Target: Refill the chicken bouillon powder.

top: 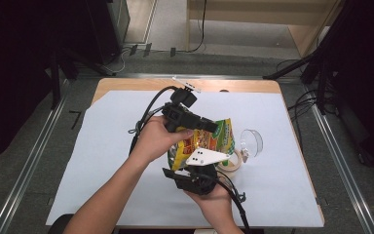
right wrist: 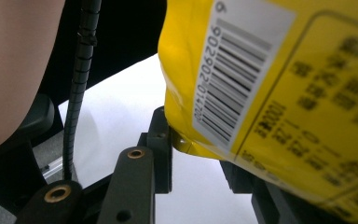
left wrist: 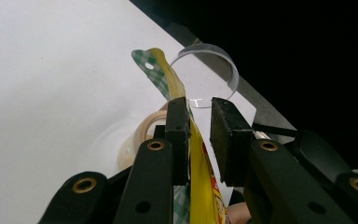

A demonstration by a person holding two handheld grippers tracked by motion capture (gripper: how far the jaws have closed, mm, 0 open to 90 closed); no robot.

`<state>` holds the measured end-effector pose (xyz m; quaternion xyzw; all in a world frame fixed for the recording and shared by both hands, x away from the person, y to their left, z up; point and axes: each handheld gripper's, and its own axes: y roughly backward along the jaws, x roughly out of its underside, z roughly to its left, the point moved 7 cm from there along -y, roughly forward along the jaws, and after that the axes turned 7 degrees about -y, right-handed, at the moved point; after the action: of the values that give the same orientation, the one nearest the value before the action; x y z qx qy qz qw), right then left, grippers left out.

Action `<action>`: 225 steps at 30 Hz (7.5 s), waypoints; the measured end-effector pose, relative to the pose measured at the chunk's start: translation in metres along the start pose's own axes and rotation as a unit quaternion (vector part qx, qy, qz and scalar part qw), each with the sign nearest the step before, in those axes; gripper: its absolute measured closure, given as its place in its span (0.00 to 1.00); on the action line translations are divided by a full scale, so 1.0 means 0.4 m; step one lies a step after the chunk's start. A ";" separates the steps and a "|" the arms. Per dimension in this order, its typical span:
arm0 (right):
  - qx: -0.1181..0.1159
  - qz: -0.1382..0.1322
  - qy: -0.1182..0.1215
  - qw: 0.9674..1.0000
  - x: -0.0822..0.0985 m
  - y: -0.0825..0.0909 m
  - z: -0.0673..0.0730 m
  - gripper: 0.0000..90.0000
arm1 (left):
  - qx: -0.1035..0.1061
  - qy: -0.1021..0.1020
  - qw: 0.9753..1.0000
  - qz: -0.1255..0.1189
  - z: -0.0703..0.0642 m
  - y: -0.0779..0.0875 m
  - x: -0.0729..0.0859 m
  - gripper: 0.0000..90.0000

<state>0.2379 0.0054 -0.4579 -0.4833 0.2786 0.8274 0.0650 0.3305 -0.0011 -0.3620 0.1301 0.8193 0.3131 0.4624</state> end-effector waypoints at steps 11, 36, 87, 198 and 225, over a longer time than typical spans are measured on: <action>0.001 0.004 0.003 1.000 0.003 -0.002 -0.002 0.78 | 0.006 0.008 1.000 0.003 0.008 -0.002 0.003 0.87; 0.002 0.004 0.007 1.000 -0.001 0.001 -0.008 0.78 | 0.003 0.017 0.999 0.035 0.014 -0.013 -0.009 0.89; -0.016 0.004 0.004 1.000 0.004 0.004 -0.010 0.78 | -0.015 0.033 0.998 0.045 0.013 -0.017 -0.008 0.90; -0.030 -0.004 -0.003 1.000 -0.009 0.006 -0.005 0.79 | -0.030 0.021 0.998 0.060 -0.005 -0.016 -0.018 0.92; -0.031 -0.003 -0.004 1.000 -0.025 0.020 -0.008 0.78 | -0.025 0.028 0.997 0.065 0.002 -0.019 -0.035 0.91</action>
<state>0.2427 -0.0014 -0.4475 -0.4824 0.2509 0.8375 0.0538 0.3393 -0.0138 -0.3575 0.1622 0.8137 0.3663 0.4212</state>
